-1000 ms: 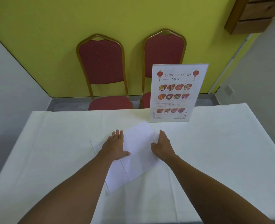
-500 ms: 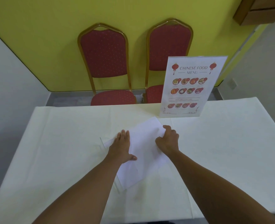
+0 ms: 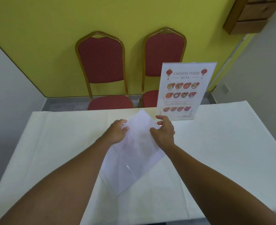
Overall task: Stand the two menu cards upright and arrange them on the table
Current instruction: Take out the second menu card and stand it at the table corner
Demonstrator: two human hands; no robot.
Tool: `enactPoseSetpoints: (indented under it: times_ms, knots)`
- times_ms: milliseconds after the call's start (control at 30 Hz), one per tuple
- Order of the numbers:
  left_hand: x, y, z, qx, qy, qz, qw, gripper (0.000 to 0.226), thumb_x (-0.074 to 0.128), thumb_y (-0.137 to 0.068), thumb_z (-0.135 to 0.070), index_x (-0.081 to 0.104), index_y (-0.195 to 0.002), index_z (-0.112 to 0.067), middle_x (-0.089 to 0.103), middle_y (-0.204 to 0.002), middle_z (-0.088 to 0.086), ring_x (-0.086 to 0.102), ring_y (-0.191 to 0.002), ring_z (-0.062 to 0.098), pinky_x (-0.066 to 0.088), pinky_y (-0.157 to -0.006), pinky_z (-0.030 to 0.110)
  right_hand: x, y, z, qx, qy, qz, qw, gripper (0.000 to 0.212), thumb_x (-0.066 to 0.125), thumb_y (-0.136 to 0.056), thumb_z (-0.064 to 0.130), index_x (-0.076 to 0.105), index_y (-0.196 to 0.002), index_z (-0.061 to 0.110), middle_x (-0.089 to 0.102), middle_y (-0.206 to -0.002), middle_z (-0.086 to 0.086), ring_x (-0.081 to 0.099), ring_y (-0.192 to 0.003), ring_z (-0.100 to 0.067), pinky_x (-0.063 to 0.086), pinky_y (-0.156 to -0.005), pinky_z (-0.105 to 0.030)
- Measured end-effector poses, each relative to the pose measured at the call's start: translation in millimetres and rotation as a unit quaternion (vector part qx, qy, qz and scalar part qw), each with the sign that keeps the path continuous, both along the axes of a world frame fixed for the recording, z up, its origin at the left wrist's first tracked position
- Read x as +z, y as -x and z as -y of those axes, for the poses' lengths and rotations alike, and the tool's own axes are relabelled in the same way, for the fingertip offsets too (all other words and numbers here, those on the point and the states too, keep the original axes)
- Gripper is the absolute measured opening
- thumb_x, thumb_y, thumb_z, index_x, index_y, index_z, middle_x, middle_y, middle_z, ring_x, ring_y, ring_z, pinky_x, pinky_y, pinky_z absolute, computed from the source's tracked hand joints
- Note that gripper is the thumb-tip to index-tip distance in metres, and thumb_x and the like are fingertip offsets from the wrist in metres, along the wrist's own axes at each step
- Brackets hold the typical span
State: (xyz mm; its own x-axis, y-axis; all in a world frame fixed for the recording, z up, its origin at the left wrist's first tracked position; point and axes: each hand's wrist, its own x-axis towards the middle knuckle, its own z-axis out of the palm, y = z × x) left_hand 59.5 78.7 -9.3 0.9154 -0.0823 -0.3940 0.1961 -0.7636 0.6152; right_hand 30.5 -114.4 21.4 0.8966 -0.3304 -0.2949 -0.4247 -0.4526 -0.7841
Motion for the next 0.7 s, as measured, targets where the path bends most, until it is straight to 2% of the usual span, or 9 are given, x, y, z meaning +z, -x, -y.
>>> enactPoseSetpoints:
  times_ms: [67,133,233,300,433,500,600,700]
  knots:
    - [10,-7,-1,0.022,0.016,0.020,0.999,0.045,0.045,-0.105,-0.028,0.047,-0.148,-0.012,0.047,-0.146,0.013,0.047,-0.134,0.028,0.036,-0.107,0.033,8,0,-5,0.022,-0.014,0.021,0.999,0.051,0.070,-0.076,0.017,0.055,-0.123,0.029,0.060,-0.114,0.002,0.056,-0.108,-0.024,0.049,-0.099,-0.047]
    - [20,-10,-3,0.045,0.034,0.048,0.997,0.040,0.043,-0.106,-0.026,0.052,-0.142,-0.014,0.053,-0.134,0.011,0.053,-0.119,0.025,0.039,-0.096,0.030,15,-1,-8,0.054,-0.022,0.036,0.998,0.048,0.069,-0.081,0.011,0.056,-0.123,0.027,0.060,-0.115,0.002,0.056,-0.107,-0.020,0.050,-0.098,-0.041]
    - [31,-13,-11,0.086,0.058,0.065,0.993,0.022,0.045,-0.105,-0.028,0.058,-0.114,-0.013,0.058,-0.105,0.003,0.054,-0.096,0.023,0.036,-0.071,0.029,25,-2,-10,0.101,-0.022,0.060,0.993,0.043,0.067,-0.085,0.008,0.057,-0.125,0.023,0.060,-0.115,0.003,0.056,-0.102,-0.015,0.052,-0.096,-0.035]
    - [39,-15,-20,0.083,0.061,0.064,0.993,0.021,0.046,-0.104,-0.031,0.056,-0.105,-0.013,0.059,-0.097,0.002,0.054,-0.086,0.020,0.037,-0.063,0.029,29,-2,-11,0.123,-0.017,0.075,0.989,0.041,0.066,-0.088,0.010,0.058,-0.126,0.022,0.061,-0.116,0.003,0.056,-0.102,-0.014,0.054,-0.094,-0.036]
    - [55,-20,-38,0.093,0.085,0.078,0.989,0.018,0.050,-0.102,-0.029,0.058,-0.098,-0.013,0.060,-0.093,0.002,0.052,-0.081,0.018,0.039,-0.066,0.030,30,6,-15,0.122,-0.007,0.071,0.990,0.046,0.062,-0.088,0.011,0.052,-0.132,0.023,0.053,-0.135,0.001,0.049,-0.123,-0.019,0.043,-0.107,-0.044]
    - [67,-25,-46,0.113,0.088,0.105,0.984,0.014,0.053,-0.101,-0.028,0.058,-0.095,-0.016,0.061,-0.091,0.003,0.052,-0.081,0.019,0.038,-0.065,0.029,32,9,-19,0.114,-0.003,0.074,0.991,0.049,0.058,-0.087,0.011,0.049,-0.134,0.021,0.050,-0.138,0.000,0.044,-0.128,-0.021,0.037,-0.112,-0.047]
    - [92,-36,-54,0.129,0.095,0.129,0.979,0.016,0.056,-0.100,-0.027,0.063,-0.108,-0.016,0.064,-0.096,0.004,0.054,-0.082,0.019,0.040,-0.070,0.029,39,7,-28,0.138,-0.003,0.043,0.990,0.058,0.057,-0.089,0.017,0.040,-0.145,0.018,0.044,-0.148,-0.002,0.039,-0.137,-0.024,0.034,-0.113,-0.041]
    - [121,-45,-57,0.140,0.099,0.152,0.973,0.024,0.058,-0.097,-0.026,0.067,-0.116,-0.015,0.072,-0.095,0.007,0.067,-0.079,0.024,0.053,-0.071,0.032,57,2,-38,0.267,-0.035,-0.002,0.963,0.072,0.057,-0.091,0.025,0.025,-0.155,0.016,0.032,-0.160,0.000,0.032,-0.145,-0.022,0.030,-0.105,-0.029]
